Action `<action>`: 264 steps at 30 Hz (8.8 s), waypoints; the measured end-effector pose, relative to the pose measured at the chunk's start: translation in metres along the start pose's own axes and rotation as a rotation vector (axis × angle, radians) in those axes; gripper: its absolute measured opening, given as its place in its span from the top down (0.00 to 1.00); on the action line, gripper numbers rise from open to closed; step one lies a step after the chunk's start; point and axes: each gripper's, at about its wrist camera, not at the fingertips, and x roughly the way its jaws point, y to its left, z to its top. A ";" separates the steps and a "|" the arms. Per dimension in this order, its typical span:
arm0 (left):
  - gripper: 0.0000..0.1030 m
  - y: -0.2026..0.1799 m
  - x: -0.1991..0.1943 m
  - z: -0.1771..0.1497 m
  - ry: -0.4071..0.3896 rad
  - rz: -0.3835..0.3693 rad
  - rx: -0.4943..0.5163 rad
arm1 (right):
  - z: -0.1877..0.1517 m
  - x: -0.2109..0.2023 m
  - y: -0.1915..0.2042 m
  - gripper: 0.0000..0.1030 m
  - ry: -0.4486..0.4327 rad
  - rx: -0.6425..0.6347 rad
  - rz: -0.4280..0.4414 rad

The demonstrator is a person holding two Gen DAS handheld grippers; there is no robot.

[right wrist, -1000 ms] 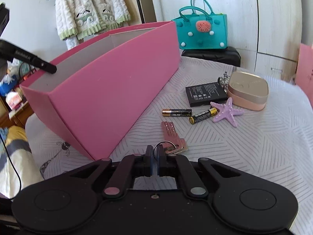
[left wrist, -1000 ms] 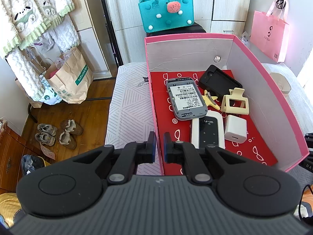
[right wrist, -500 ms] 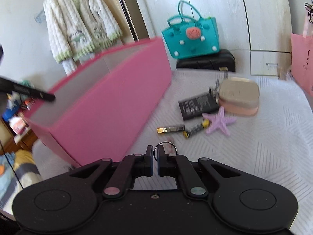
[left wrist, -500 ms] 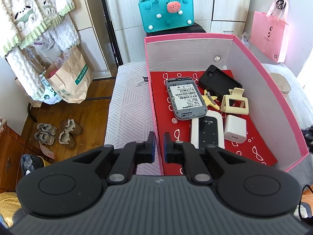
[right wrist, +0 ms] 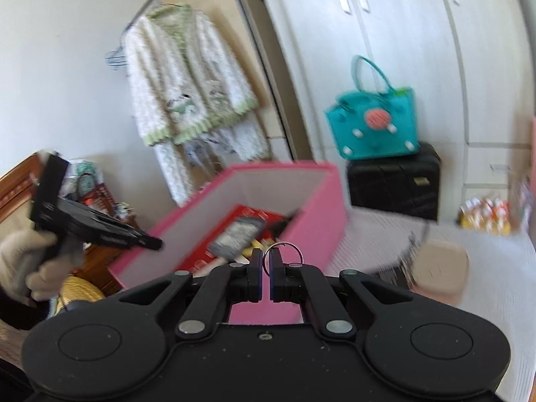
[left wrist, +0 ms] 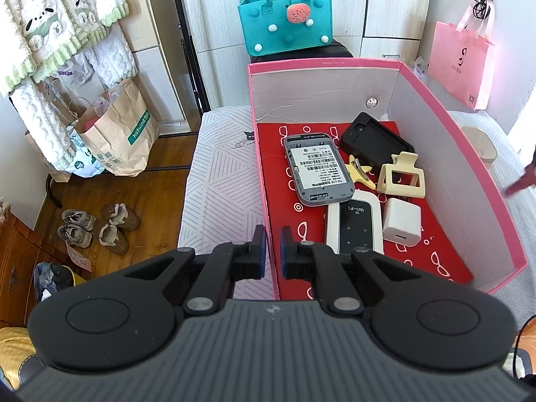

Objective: Organize rigid objects

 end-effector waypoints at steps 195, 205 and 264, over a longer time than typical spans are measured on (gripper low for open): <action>0.96 -0.019 0.003 0.006 -0.015 0.134 0.008 | -0.059 0.082 -0.101 0.45 0.330 -0.142 -0.307; 0.96 -0.014 -0.001 0.004 -0.025 0.110 -0.017 | -0.073 0.065 -0.110 0.37 0.282 -0.091 -0.262; 0.98 -0.004 -0.007 0.004 -0.054 0.042 0.000 | 0.013 0.031 0.020 0.59 0.110 -0.132 0.092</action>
